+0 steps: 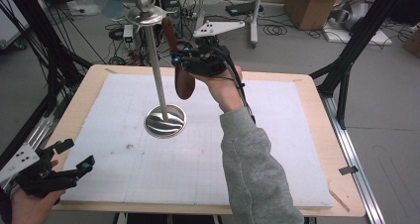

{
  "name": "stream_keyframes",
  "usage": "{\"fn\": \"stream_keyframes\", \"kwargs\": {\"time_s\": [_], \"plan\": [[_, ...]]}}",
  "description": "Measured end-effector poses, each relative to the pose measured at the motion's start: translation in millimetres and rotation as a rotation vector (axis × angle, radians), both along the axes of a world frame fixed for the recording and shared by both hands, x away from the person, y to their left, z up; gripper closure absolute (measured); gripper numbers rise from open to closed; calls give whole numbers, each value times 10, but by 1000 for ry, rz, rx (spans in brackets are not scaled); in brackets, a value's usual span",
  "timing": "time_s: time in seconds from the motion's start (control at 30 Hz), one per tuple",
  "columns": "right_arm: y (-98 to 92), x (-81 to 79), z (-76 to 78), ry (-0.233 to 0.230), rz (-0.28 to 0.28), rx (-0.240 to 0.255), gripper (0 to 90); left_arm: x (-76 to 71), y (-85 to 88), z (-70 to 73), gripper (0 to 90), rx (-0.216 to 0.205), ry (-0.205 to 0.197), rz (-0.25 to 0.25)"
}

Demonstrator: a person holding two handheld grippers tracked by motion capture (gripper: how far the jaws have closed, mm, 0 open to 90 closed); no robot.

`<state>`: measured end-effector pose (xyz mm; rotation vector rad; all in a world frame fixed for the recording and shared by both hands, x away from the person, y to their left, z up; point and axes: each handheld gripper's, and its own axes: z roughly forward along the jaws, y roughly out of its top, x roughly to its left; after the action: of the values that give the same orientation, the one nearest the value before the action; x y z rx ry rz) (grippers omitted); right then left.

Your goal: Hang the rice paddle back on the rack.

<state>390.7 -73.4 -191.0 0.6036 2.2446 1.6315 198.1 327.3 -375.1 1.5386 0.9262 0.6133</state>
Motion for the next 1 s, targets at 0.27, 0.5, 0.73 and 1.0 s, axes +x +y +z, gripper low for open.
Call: {"fn": "stream_keyframes", "kwargs": {"time_s": [0.27, 0.5, 0.73, 1.0], "plan": [[50, 28, -15, -2, 0, 2, 782, 3, -1, -7, 65, 0, 3, -3], [92, 53, -25, 0, 0, 6, 782, -2, -3, -6, 65, -2, 2, -4], [114, 79, -39, -5, 4, 14, 781, 2, 2, -23, 65, 0, 9, -3], [83, 72, -44, -14, -11, 25, 751, 8, 6, -29, 65, 1, 12, -5]]}}
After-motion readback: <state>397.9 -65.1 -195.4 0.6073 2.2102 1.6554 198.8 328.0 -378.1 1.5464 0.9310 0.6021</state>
